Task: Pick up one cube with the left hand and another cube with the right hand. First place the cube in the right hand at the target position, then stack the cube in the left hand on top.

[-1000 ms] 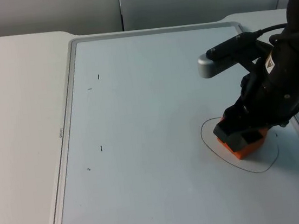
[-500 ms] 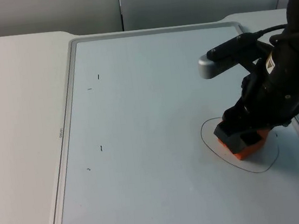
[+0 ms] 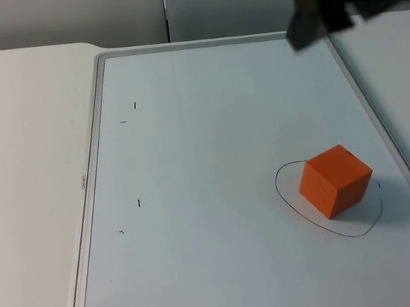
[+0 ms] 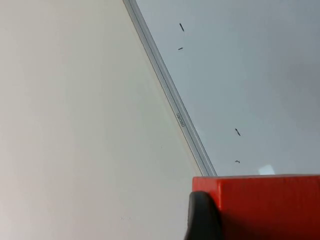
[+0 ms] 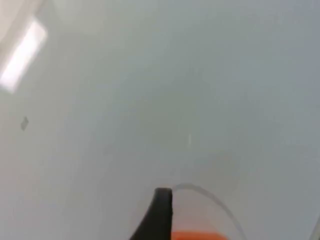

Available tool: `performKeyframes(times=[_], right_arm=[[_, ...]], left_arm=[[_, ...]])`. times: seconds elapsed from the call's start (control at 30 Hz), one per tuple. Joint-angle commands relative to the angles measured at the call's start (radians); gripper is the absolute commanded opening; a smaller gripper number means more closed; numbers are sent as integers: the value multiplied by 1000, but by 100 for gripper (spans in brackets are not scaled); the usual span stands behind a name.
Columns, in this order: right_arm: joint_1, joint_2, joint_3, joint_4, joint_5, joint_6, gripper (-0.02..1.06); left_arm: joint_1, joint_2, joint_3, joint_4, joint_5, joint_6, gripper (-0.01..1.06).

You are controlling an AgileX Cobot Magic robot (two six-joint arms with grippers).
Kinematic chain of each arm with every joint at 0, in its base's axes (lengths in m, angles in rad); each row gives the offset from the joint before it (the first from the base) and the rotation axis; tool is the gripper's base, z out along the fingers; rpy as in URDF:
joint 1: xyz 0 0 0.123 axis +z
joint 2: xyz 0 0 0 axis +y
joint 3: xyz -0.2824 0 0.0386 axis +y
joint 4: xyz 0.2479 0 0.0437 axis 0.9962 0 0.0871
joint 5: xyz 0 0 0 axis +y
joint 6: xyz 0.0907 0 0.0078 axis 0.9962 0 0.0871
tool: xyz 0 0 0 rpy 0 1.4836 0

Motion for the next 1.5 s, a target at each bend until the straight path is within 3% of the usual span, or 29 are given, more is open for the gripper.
performKeyframes(times=[0.0, 0.1, 0.17, 0.4, 0.5, 0.63, 0.9, 1.2, 1.47], right_arm=[[4, -99, -29, -8, 7, -24, 80], [4, -211, -43, -8, -16, -46, 80], [4, -320, -46, -8, -28, -63, 80], [4, -630, -46, -14, 51, -97, 80], [4, -696, -46, -16, 89, -97, 80], [4, -796, -46, -18, 198, -97, 80], [4, -870, -46, -38, 316, -91, 80], [4, -886, -11, -43, 324, -88, 80], [4, -886, -9, -41, 313, -88, 80]], left_arm=[[-7, -7, 6, -14, -32, 18, 20], [-7, -5, 6, -25, -64, 29, 20], [-7, 23, -5, -118, -81, 110, 20], [-7, 174, -108, -413, -72, 394, 20], [-19, 235, -148, -466, -55, 464, 20], [-110, 364, -242, -472, -79, 491, 20], [-290, 597, -389, -454, -127, 541, 20], [-405, 914, -603, -418, -143, 542, 20], [-434, 1087, -757, -397, -119, 541, 20]])
